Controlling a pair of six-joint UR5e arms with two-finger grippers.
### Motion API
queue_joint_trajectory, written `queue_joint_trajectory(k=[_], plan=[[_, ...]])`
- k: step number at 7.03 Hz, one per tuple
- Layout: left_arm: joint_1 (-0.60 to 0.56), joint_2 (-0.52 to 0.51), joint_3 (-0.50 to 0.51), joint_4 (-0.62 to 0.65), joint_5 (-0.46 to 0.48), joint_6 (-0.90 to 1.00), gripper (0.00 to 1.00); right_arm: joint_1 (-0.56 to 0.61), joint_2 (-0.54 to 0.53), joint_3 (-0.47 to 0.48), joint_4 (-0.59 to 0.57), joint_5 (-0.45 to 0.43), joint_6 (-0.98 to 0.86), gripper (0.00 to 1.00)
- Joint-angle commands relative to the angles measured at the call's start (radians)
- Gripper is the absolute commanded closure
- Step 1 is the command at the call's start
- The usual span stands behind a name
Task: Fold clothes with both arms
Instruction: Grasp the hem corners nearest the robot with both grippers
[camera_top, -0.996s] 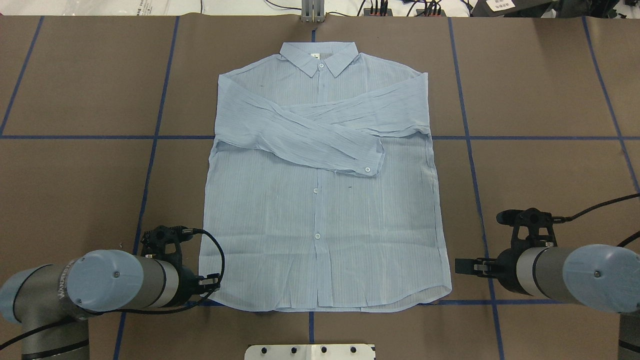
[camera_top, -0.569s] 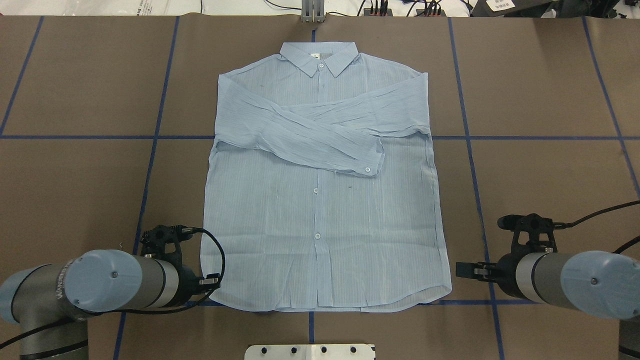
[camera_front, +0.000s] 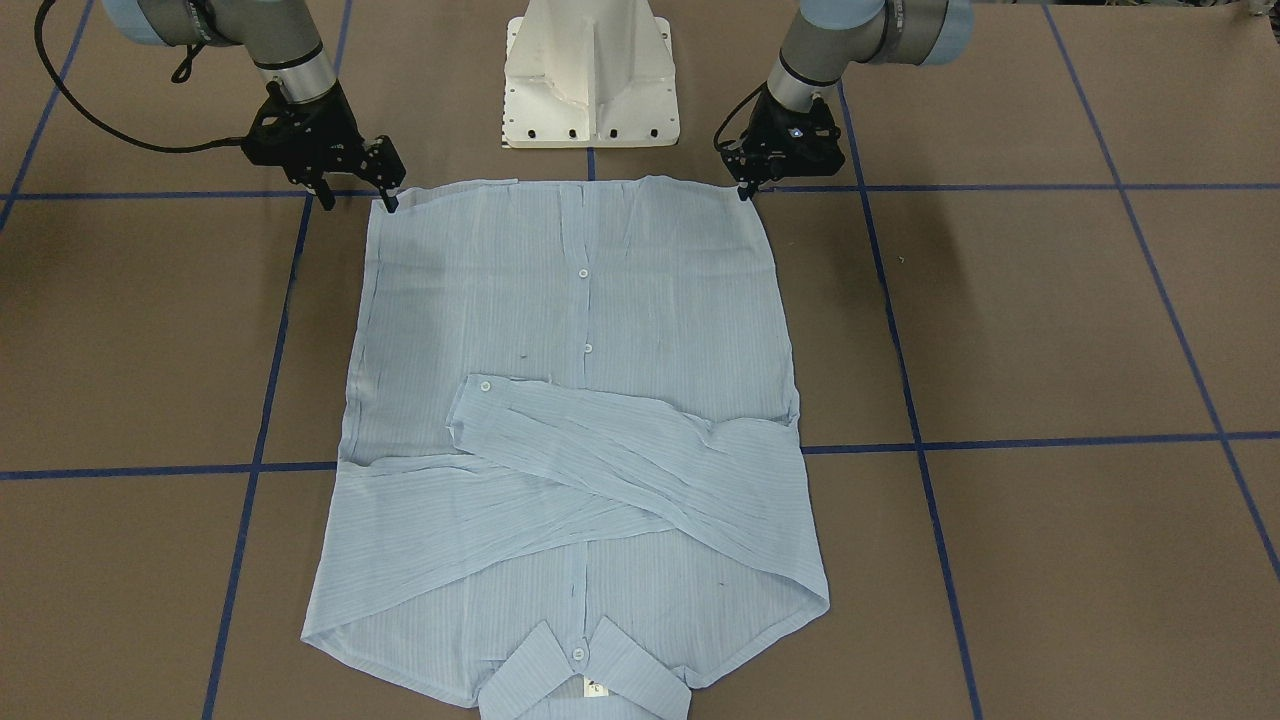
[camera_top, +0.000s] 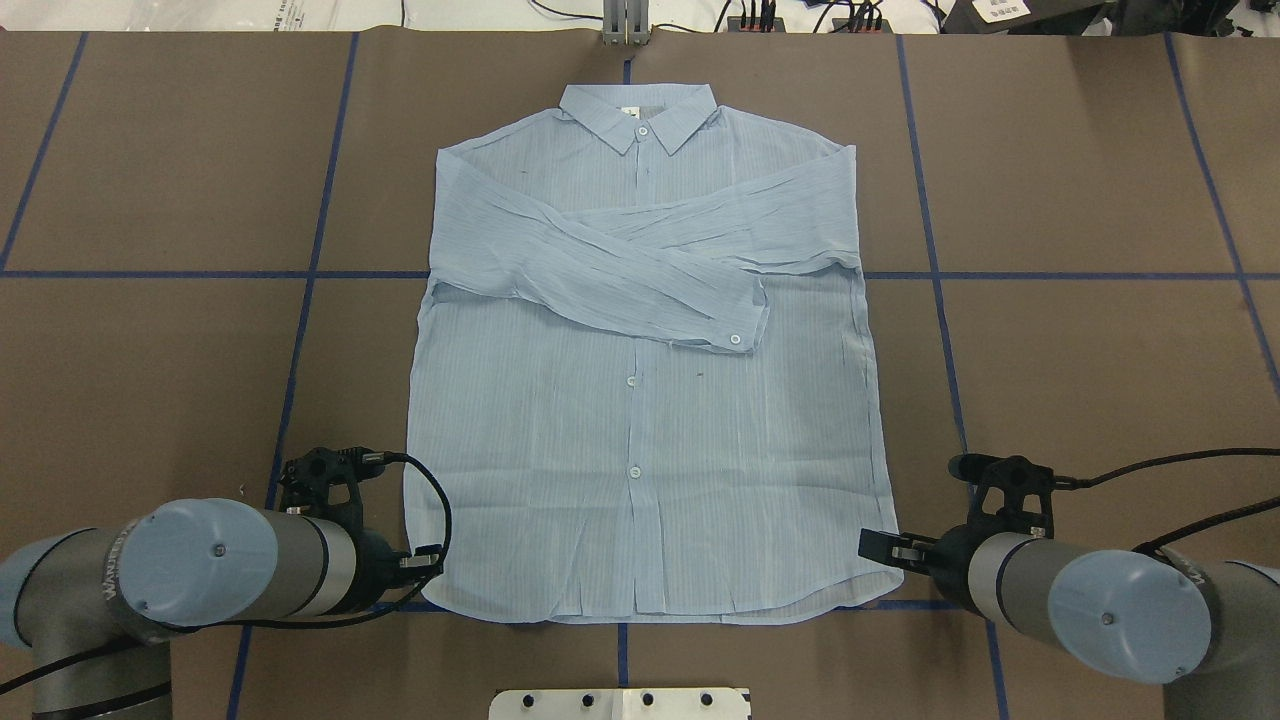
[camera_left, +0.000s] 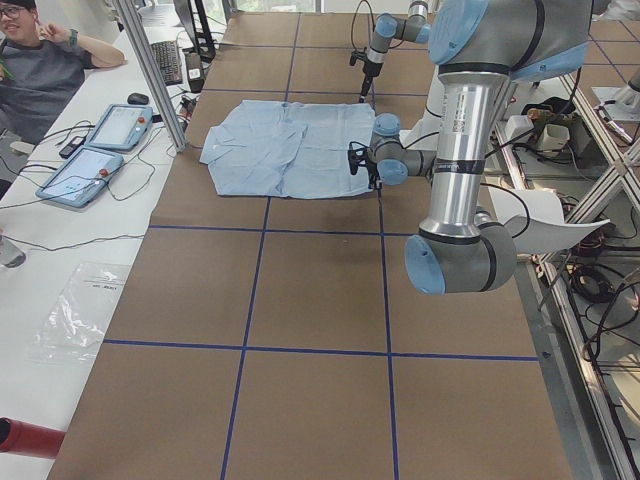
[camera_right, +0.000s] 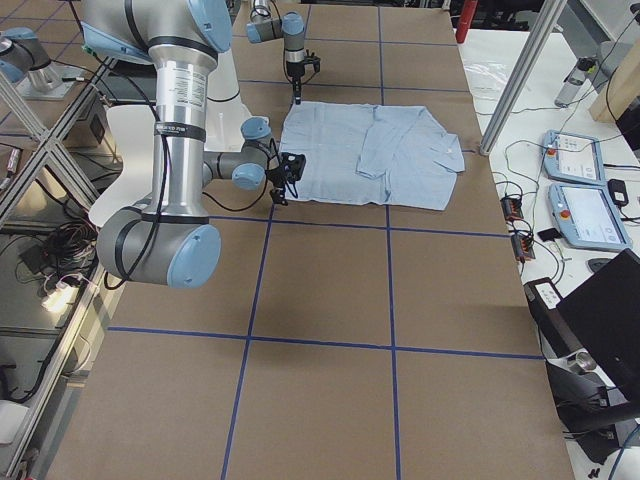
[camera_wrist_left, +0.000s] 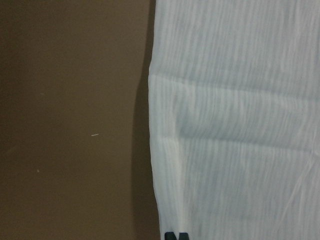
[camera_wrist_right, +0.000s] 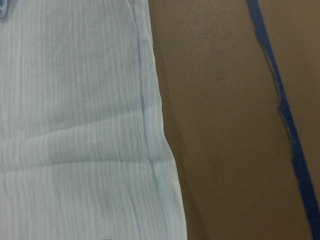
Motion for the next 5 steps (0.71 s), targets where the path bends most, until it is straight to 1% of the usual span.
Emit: queue_joint_trajectory(k=[1,2,4,5], plan=[[0.0,0.0,-0.004,0.0,0.0,0.0,1.0,-0.031,0.02,-0.024,0.001,-0.044,0.008,0.14],[0.0,0.0,-0.004,0.0,0.0,0.0,1.0,-0.046,0.011,-0.022,0.001,-0.063,0.023,0.17],[0.0,0.003,-0.004,0.0,0.0,0.0,1.0,-0.095,0.008,-0.024,-0.008,-0.119,0.044,0.32],[0.001,0.003,-0.004,0.0,0.0,0.0,1.0,-0.099,0.008,-0.024,-0.008,-0.12,0.047,0.49]])
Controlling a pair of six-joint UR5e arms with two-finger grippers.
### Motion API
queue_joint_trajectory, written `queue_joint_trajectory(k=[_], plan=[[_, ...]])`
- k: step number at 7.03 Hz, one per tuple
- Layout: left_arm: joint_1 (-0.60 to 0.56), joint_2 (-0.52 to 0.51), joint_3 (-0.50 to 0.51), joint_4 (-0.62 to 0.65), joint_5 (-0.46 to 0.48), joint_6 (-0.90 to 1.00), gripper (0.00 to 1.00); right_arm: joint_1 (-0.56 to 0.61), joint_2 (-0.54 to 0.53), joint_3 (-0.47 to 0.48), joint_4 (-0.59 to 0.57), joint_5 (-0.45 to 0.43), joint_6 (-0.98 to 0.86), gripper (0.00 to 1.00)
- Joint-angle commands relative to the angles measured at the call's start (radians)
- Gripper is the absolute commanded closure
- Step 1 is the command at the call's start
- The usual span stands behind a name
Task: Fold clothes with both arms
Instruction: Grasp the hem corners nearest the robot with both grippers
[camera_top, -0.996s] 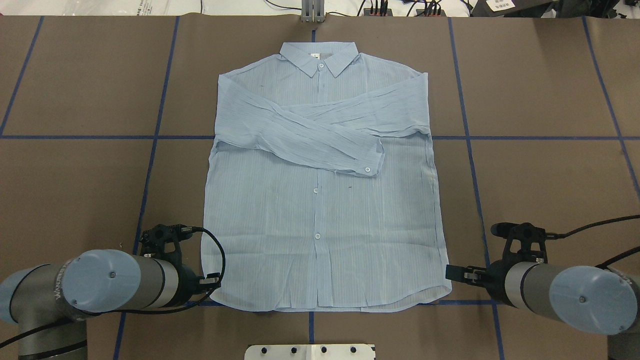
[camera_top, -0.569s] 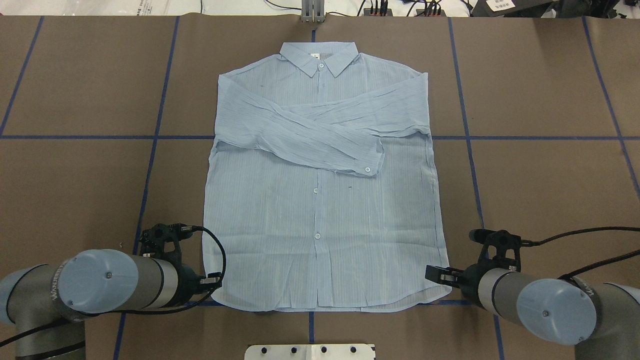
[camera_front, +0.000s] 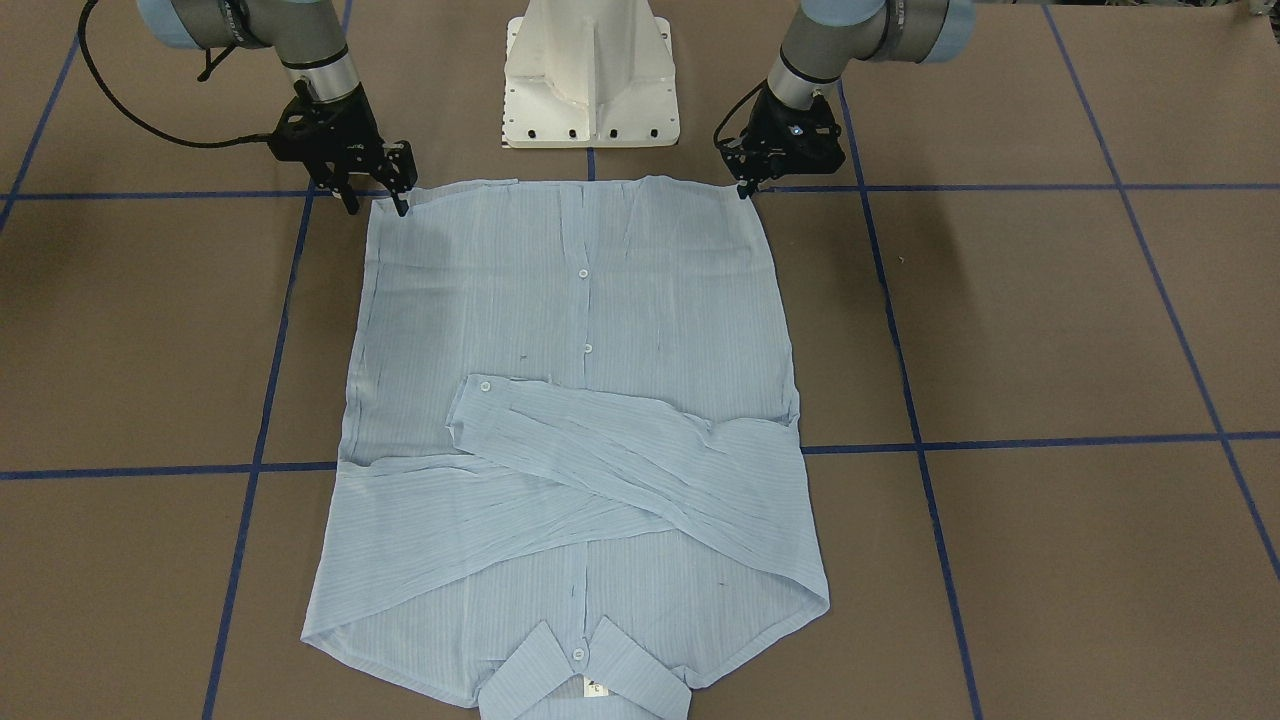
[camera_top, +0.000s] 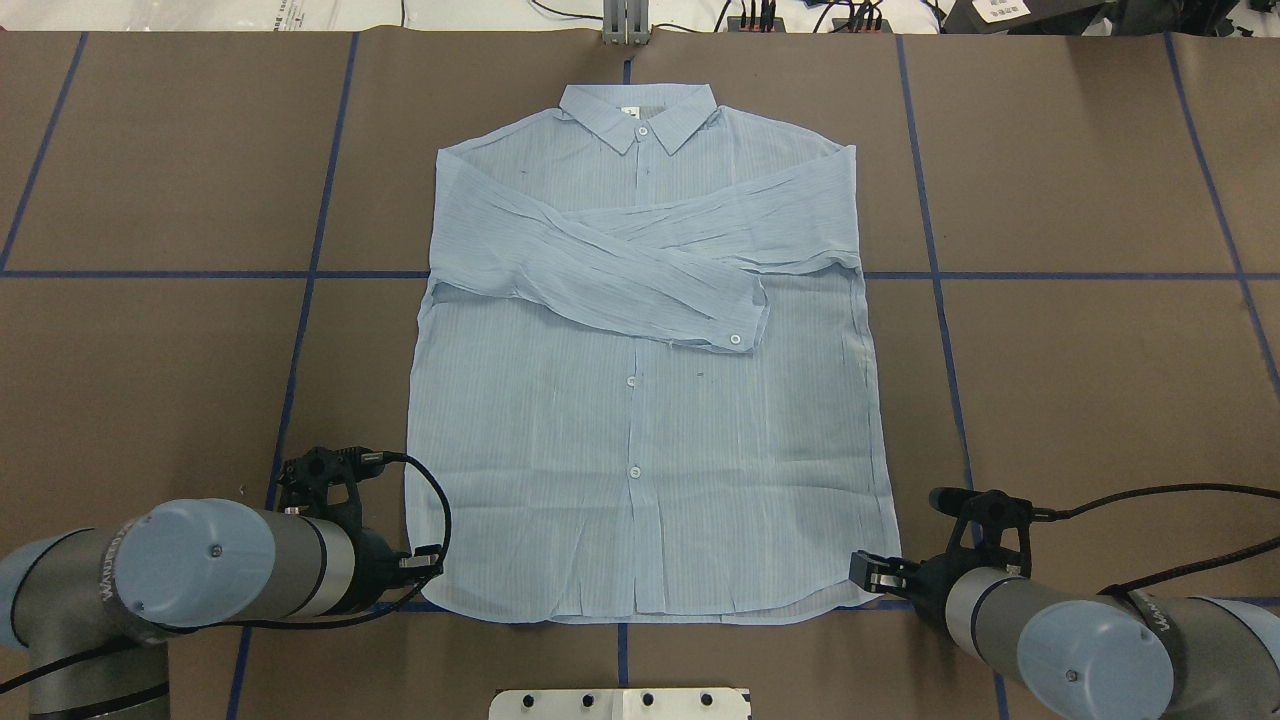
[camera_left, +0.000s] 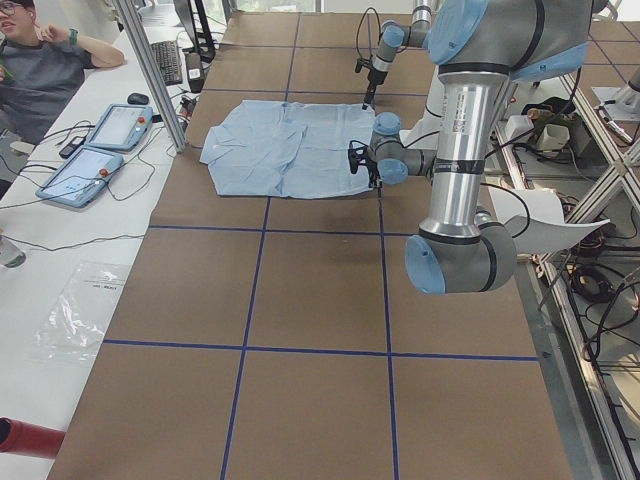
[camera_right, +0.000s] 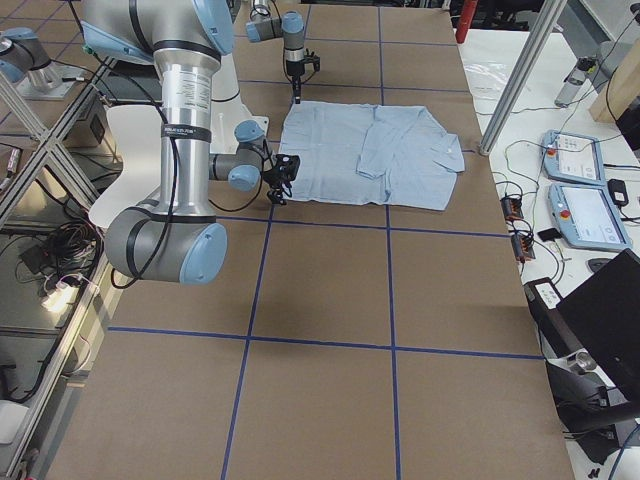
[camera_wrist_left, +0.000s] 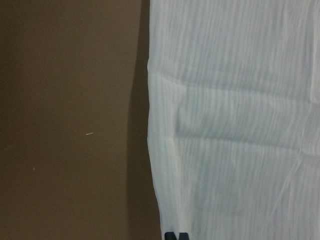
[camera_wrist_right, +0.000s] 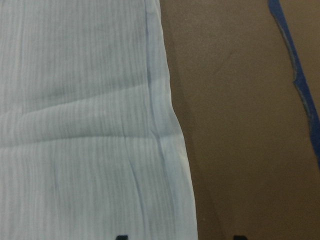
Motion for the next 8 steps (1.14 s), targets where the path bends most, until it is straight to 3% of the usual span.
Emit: queue_joint_trajectory(k=[1,2,5,8], plan=[[0.0,0.001,0.0,0.002,0.0,0.0,1.0,-0.012,-0.001,0.0,-0.002,-0.014,0.007,0.75],[0.001,0.001,0.0,0.0,0.0,0.0,1.0,-0.012,-0.001,0.0,-0.003,-0.014,0.007,1.0],[0.001,0.001,0.0,0.0,-0.002,0.0,1.0,-0.007,-0.002,0.021,-0.044,-0.006,0.007,1.0],[0.0,0.018,-0.098,0.035,-0.046,0.009,1.0,-0.004,-0.004,0.226,-0.285,0.107,0.007,1.0]])
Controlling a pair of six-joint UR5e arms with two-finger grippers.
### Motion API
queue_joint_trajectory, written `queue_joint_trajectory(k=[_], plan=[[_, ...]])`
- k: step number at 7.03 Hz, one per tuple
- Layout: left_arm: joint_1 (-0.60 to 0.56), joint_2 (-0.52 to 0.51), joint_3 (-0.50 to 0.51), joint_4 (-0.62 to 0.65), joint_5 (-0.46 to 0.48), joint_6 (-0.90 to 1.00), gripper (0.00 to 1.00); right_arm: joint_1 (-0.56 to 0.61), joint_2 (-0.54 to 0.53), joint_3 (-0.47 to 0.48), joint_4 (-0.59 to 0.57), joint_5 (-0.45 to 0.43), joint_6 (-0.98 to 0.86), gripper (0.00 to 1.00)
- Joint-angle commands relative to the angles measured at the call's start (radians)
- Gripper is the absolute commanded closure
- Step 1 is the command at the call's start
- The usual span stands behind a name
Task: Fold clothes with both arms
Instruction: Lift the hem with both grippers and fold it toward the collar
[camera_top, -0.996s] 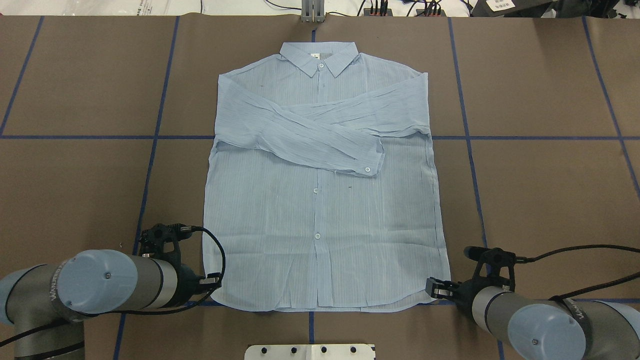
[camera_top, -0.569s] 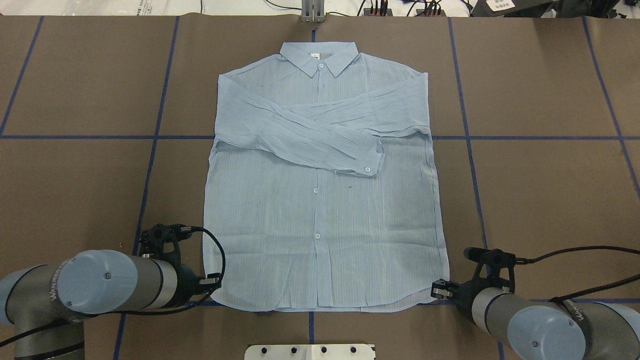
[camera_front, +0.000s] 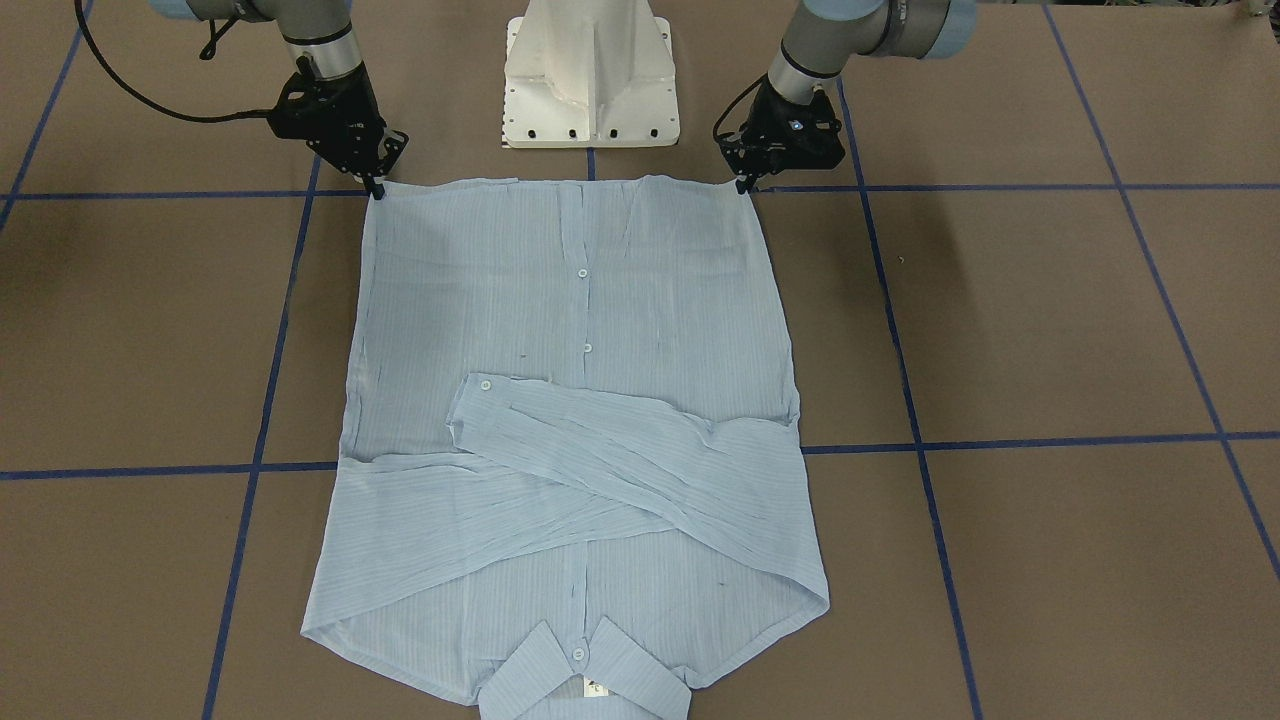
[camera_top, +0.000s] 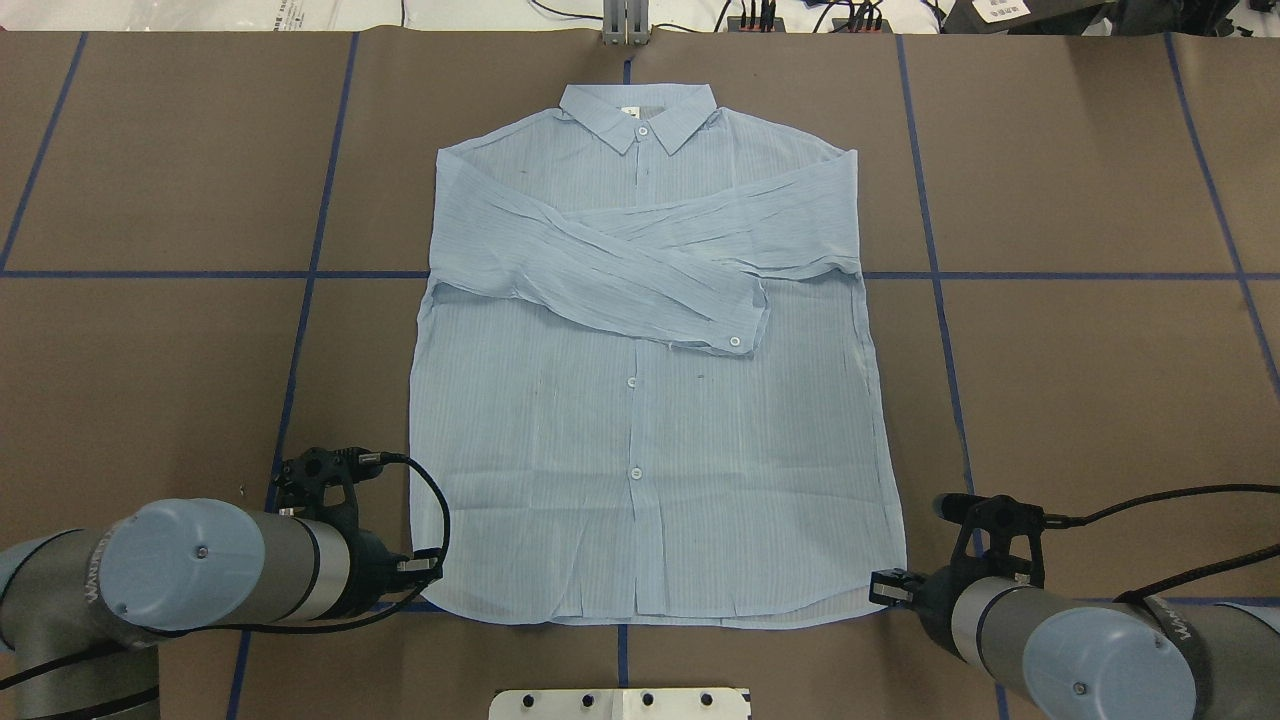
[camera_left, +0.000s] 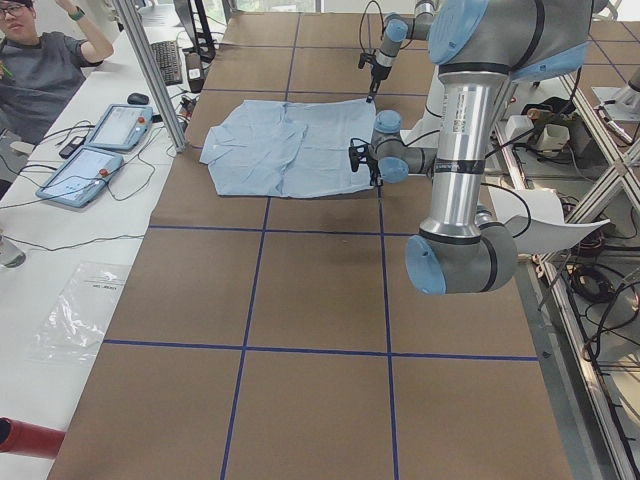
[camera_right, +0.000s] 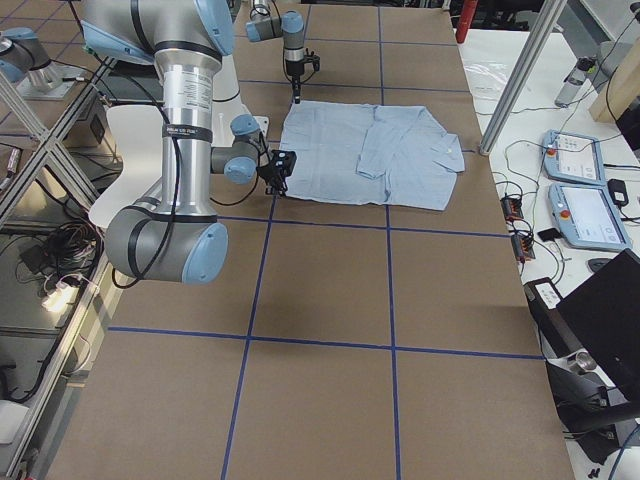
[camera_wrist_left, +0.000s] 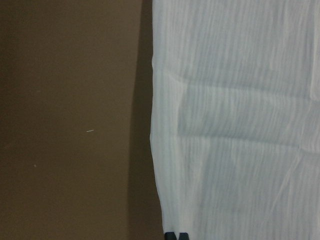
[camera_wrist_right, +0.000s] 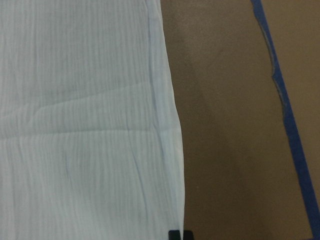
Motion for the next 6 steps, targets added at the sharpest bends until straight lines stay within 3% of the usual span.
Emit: queue_joint_trajectory(k=[1,3,4,6], plan=[[0.003,0.023,-0.14,0.086,-0.092,0.003,1.0,0.002,-0.012,0.198,-0.204,0.126,0.0,1.0],[0.032,0.03,-0.373,0.277,-0.191,0.003,1.0,-0.02,-0.005,0.468,-0.442,0.255,-0.002,1.0],[0.017,0.02,-0.442,0.376,-0.225,0.003,1.0,0.033,0.017,0.498,-0.492,0.319,-0.003,1.0],[-0.07,-0.086,-0.393,0.464,-0.23,0.01,1.0,0.179,0.085,0.448,-0.504,0.327,-0.067,1.0]])
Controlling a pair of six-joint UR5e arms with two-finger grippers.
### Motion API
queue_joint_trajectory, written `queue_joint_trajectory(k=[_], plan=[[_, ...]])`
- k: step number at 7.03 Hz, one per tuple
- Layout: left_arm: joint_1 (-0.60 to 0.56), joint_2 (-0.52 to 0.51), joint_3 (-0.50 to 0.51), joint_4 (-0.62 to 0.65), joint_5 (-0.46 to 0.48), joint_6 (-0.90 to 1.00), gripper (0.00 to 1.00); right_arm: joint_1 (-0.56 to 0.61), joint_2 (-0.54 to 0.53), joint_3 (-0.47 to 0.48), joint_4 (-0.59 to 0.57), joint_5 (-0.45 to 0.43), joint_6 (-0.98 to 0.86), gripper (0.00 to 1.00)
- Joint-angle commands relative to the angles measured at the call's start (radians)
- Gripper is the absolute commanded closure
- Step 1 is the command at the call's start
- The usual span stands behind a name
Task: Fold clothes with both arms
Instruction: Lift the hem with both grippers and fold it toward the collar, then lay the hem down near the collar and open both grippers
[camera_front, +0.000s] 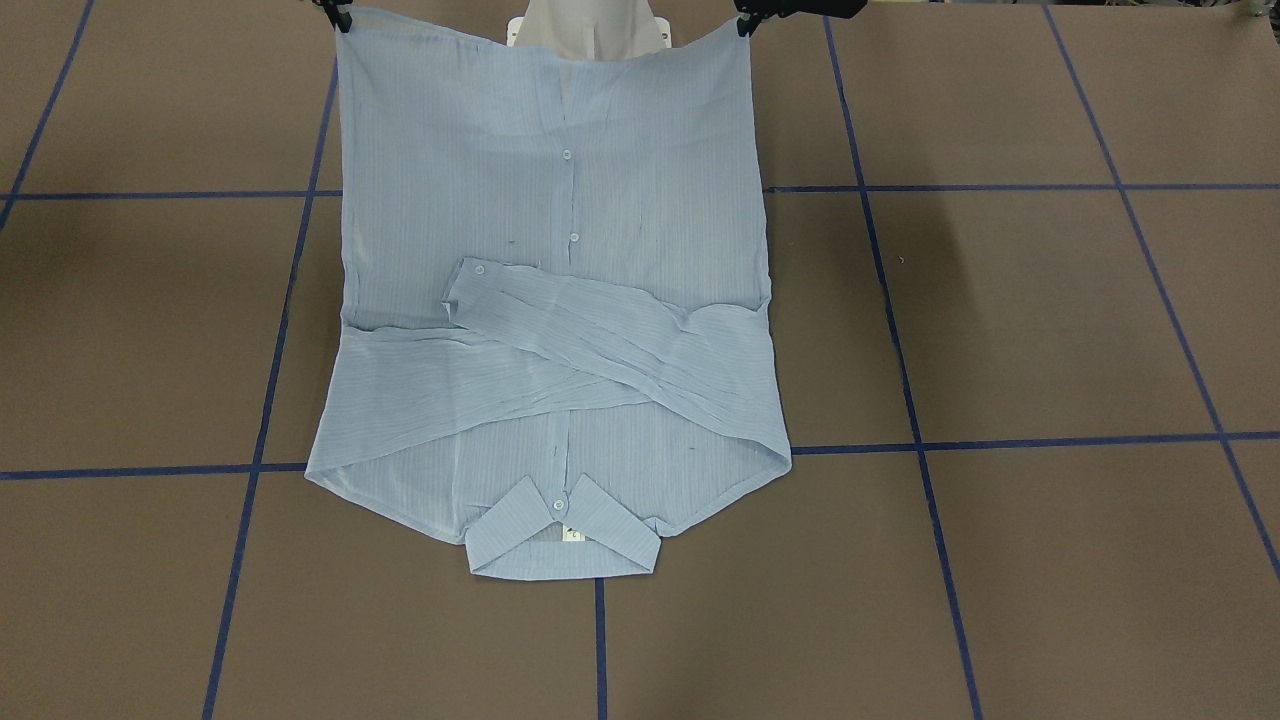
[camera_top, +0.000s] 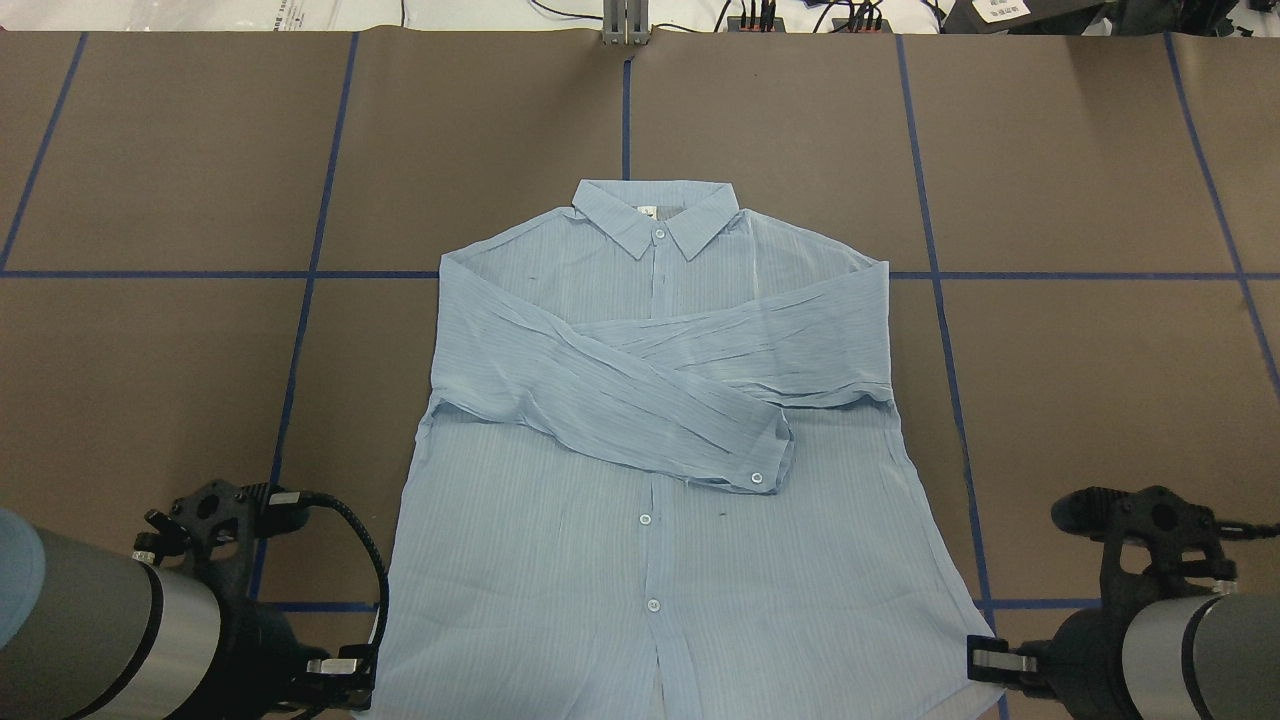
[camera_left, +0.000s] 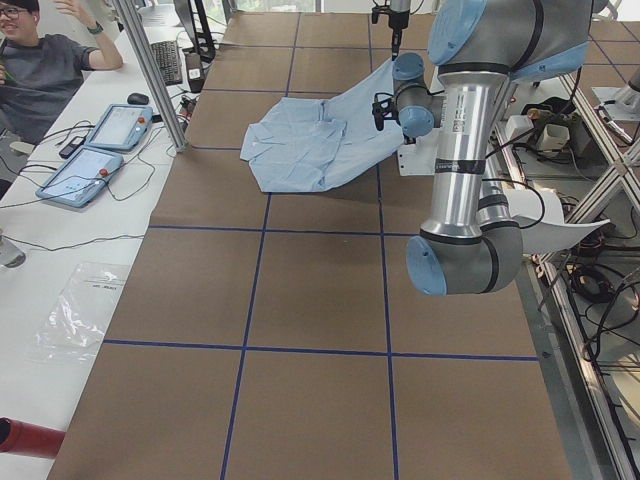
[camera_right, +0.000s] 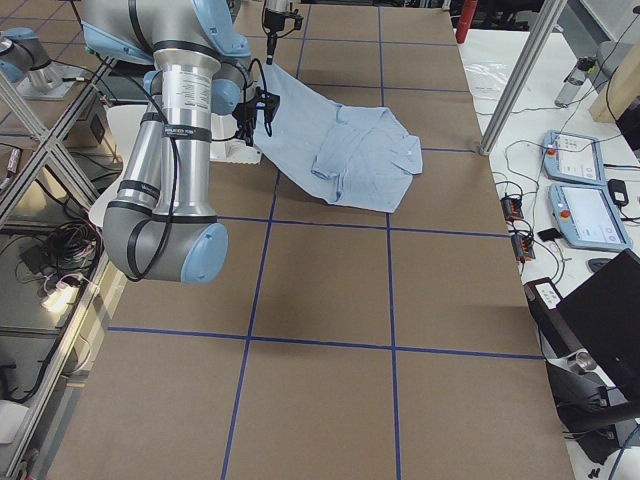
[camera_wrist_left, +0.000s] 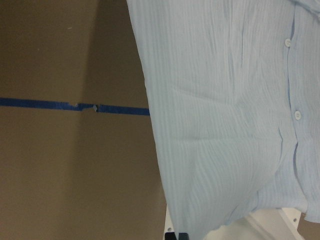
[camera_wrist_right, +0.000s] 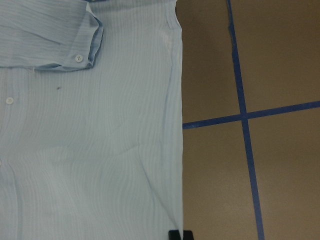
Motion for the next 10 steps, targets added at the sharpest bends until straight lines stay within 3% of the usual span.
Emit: queue_joint_trajectory(k=[1,3,5,7,10], plan=[[-0.142,-0.121,0.077,0.056,-0.008,0.039,1.0,0.187,0.108,-0.069,-0.017,0.029,-0.124,1.0],[-0.324,-0.242,0.229,0.056,-0.001,0.098,1.0,0.388,0.282,-0.249,-0.019,0.076,-0.224,1.0],[-0.448,-0.325,0.332,0.05,0.032,0.152,1.0,0.518,0.427,-0.449,-0.016,0.073,-0.297,1.0],[-0.463,-0.396,0.502,0.017,0.098,0.198,1.0,0.554,0.496,-0.611,-0.002,0.061,-0.368,1.0],[-0.462,-0.418,0.79,-0.266,0.104,0.202,1.0,0.583,0.552,-0.87,0.174,0.059,-0.401,1.0]])
